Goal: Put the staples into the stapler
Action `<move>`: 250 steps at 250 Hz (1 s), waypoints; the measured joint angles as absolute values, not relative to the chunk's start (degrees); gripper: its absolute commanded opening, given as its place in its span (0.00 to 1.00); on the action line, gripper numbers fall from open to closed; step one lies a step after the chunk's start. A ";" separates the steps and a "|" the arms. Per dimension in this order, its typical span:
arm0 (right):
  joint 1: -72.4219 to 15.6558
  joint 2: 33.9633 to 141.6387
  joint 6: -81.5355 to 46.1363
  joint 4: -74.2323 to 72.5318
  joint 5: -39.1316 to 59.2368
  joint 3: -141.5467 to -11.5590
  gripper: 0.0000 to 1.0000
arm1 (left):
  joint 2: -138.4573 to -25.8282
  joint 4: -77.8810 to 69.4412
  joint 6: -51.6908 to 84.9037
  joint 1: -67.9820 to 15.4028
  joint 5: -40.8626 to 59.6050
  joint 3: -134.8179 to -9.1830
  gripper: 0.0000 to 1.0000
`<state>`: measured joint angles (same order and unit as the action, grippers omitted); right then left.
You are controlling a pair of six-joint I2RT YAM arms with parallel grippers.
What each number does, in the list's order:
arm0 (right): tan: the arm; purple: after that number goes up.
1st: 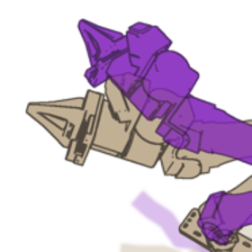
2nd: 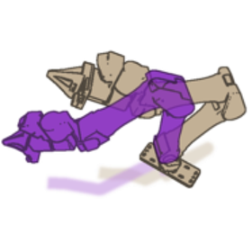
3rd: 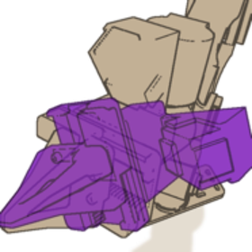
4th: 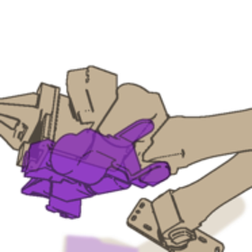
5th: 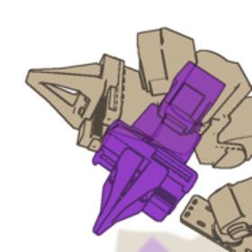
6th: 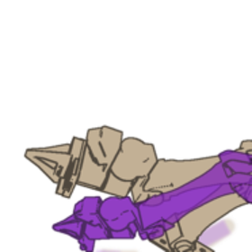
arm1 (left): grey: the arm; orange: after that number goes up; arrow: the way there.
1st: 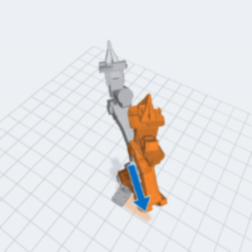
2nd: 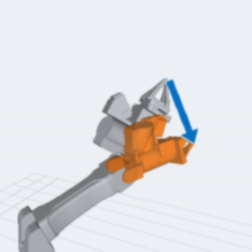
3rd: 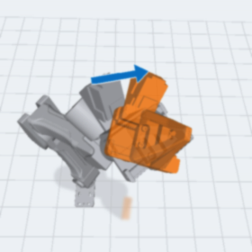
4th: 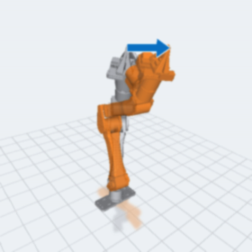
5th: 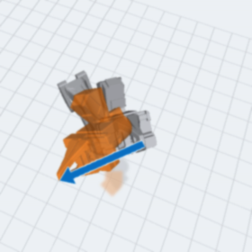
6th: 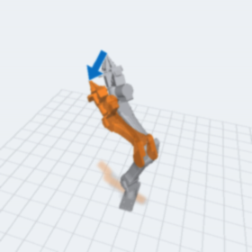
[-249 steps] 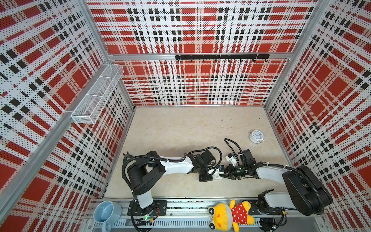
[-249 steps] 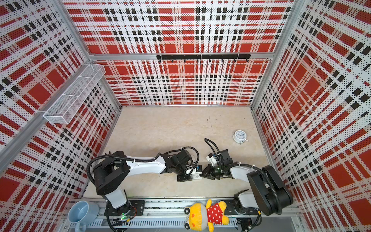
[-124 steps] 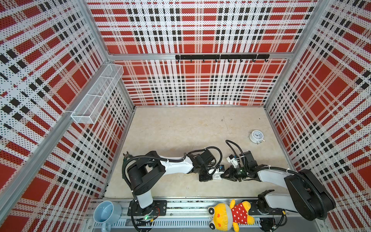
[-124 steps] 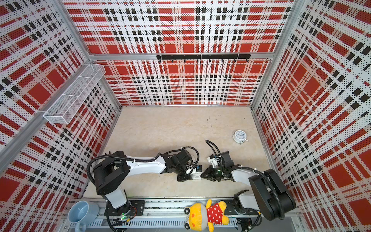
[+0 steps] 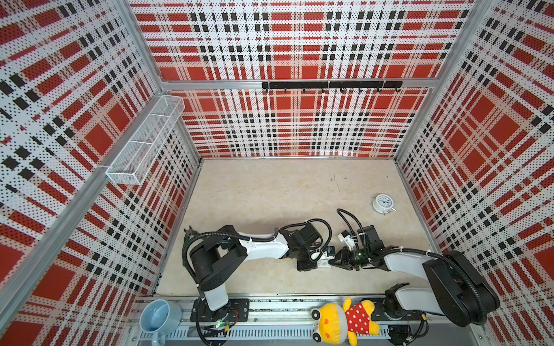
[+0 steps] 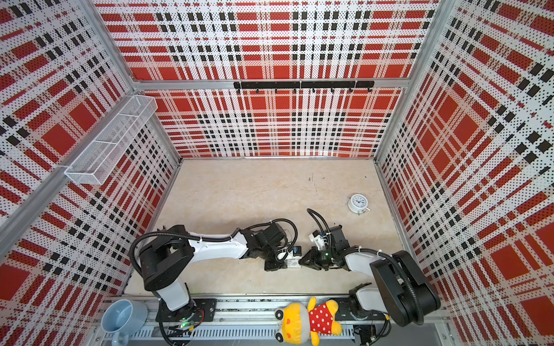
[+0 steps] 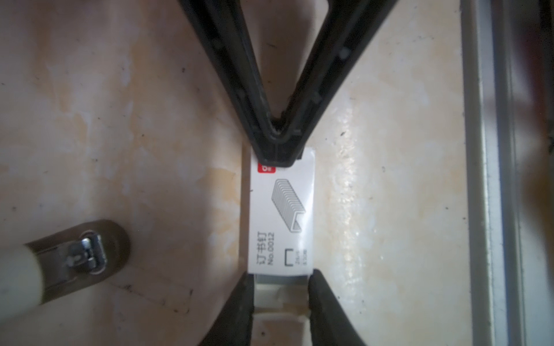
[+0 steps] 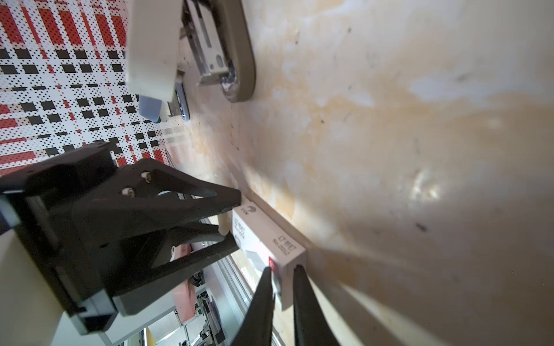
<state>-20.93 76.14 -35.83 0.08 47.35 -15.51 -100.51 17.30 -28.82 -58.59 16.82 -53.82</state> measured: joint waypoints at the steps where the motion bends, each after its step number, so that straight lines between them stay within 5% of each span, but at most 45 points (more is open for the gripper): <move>1: -20.93 76.14 -35.83 0.08 47.37 -15.51 0.16 | -100.53 17.30 -28.82 -58.59 16.82 -53.82 0.33; 62: -21.04 76.12 -36.05 -0.10 47.48 -15.42 0.07 | -100.51 17.37 -28.82 -58.59 16.95 -53.67 0.33; 250: -21.19 75.42 -36.21 0.25 47.18 -15.42 0.00 | -100.47 17.76 -28.80 -56.93 18.72 -53.39 0.31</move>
<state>-21.19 75.42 -36.21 0.25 47.18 -15.42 -100.47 17.76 -28.80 -56.93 18.72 -53.39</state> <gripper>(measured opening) 0.050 0.315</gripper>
